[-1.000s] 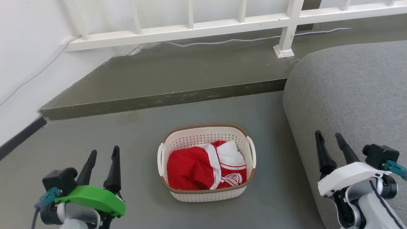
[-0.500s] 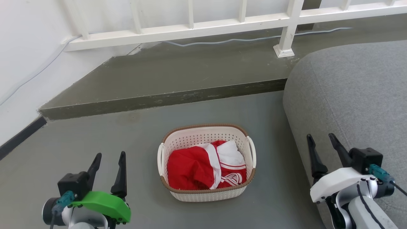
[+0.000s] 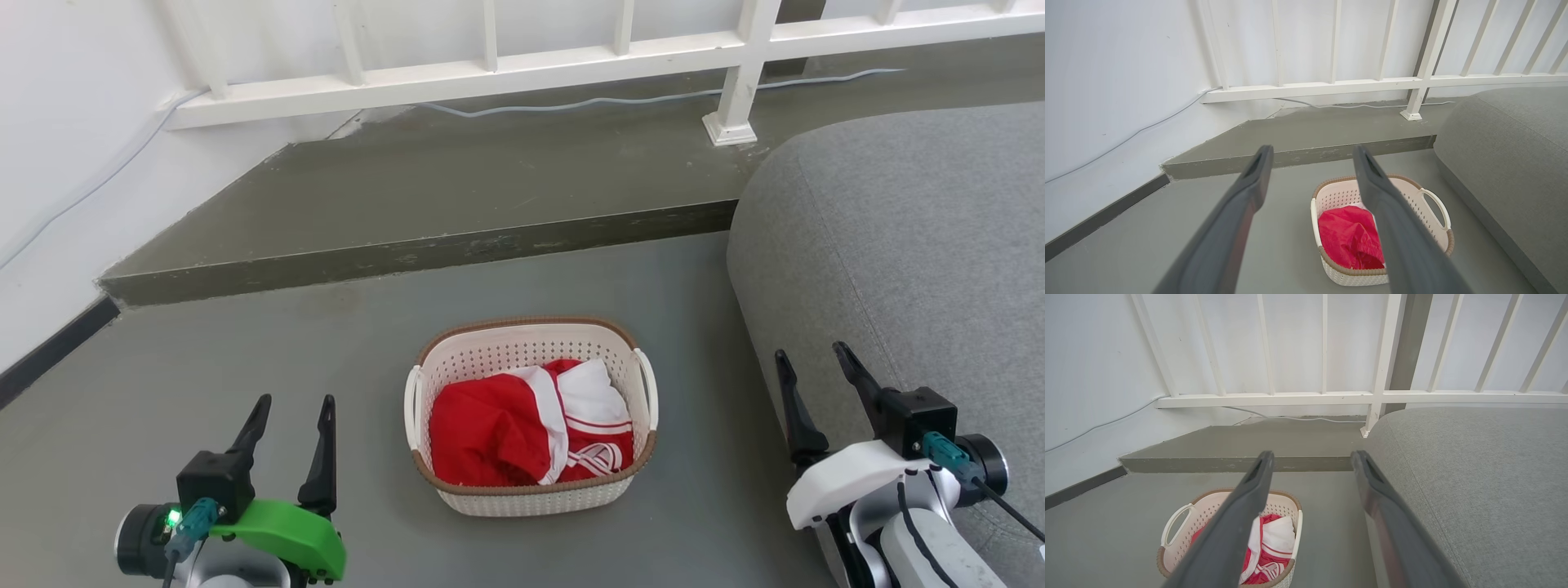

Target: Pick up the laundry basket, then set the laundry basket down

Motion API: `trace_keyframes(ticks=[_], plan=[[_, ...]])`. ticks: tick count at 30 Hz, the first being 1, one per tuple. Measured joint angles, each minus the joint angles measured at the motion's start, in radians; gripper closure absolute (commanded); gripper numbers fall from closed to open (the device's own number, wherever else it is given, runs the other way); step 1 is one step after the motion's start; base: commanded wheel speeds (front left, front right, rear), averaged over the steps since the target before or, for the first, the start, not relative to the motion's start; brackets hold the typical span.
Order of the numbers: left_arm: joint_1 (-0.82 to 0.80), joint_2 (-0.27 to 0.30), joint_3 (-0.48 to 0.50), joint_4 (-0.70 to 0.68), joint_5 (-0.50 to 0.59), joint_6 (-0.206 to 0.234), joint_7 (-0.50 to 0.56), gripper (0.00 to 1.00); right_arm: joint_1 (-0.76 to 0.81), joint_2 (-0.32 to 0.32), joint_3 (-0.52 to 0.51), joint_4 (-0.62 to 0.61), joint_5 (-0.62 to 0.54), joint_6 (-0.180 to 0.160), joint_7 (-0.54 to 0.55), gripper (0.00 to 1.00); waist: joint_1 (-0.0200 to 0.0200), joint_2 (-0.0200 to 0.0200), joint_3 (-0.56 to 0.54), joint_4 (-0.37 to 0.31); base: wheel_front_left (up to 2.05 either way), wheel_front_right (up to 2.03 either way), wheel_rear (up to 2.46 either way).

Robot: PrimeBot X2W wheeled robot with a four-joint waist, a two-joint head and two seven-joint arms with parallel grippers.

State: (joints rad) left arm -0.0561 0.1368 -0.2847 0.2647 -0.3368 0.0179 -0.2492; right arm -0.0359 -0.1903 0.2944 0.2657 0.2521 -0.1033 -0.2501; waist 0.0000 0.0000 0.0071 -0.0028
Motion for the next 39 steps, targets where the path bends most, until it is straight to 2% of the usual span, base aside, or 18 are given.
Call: trace_keyframes(ticks=[21,39], plan=[[-0.006,-0.014,0.021,0.019,-0.009,-0.001,-0.002,0.0,0.0,0.003,-0.011,0.005,0.001,0.0,0.0,0.0,0.0,0.0,0.012,0.002,0.0,0.0,0.0],[-0.054,-0.019,0.031,-0.011,-0.009,-0.013,-0.003,0.0,-0.037,0.005,-0.021,-0.02,-0.007,-0.005,0.0,0.0,0.0,0.0,0.116,0.001,0.0,0.0,0.0]])
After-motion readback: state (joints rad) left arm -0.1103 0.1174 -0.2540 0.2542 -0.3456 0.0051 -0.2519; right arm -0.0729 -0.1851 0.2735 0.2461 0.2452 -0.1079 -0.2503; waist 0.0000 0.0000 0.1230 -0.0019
